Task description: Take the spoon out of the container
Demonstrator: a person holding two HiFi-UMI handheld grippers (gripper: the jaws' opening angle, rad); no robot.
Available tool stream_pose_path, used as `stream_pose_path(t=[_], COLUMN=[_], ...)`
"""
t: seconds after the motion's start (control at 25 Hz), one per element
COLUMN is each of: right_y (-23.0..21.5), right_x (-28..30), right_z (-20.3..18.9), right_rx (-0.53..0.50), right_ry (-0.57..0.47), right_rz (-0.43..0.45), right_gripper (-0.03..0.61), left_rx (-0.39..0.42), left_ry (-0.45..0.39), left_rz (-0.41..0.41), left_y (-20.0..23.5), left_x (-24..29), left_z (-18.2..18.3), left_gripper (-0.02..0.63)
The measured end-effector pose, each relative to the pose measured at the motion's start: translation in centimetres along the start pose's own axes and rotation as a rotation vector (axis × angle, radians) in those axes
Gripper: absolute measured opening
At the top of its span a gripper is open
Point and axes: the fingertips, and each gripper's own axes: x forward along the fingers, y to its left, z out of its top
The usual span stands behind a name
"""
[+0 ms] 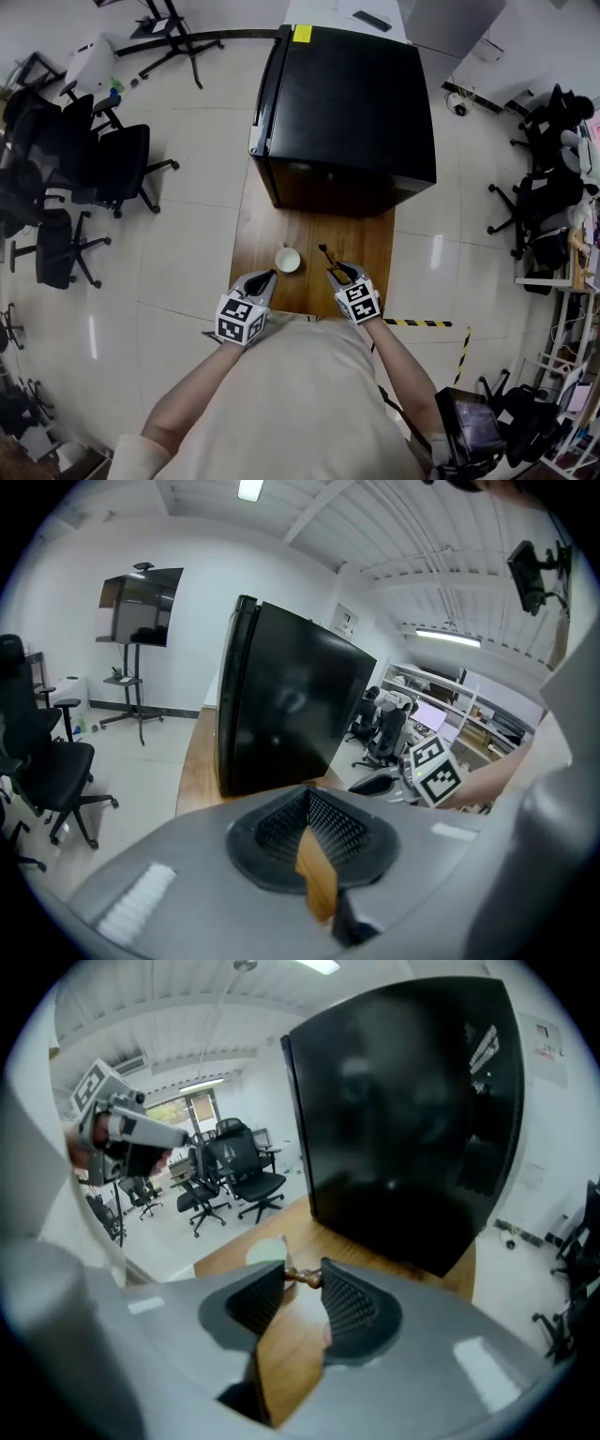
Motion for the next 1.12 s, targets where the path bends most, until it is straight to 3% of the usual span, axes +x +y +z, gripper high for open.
stream_pose_path(t=[0.2,0.4,0.56,0.84,1.12], right_y=[-1.0,-2.3,-2.6,-1.6,-1.5], right_x=[3.1,6.6,7.5,9.3,10.8], right_z=[-5.4,-7.4,-10.3,-14.6,-16.1], right_rx=[-0.012,-0.078,-0.068,-0.099,-0.074], right_ry=[0.073,0.096,0.146,0.299,0.393], right_rz=[0.002,-0.024,-0.05,0.004,-0.014], right_gripper=[0.124,0.124,0.124,0.123,0.123], left_rx=[-0.018,-0.036,-0.068,-0.082,-0.093], left_ry=[0.019,0.016,0.018,0.02,0.01], left_rz=[0.039,0.071,0.095,0.141,0.18], left_y=[-0.4,0.7,1.2,2.1,3.1], left_x=[-0.3,-0.6,-1.1,-2.5,-4.6], left_z=[-1.5,-1.1,-2.0,-2.2,-2.5], left_gripper=[0.002,0.002,0.002,0.002,0.002])
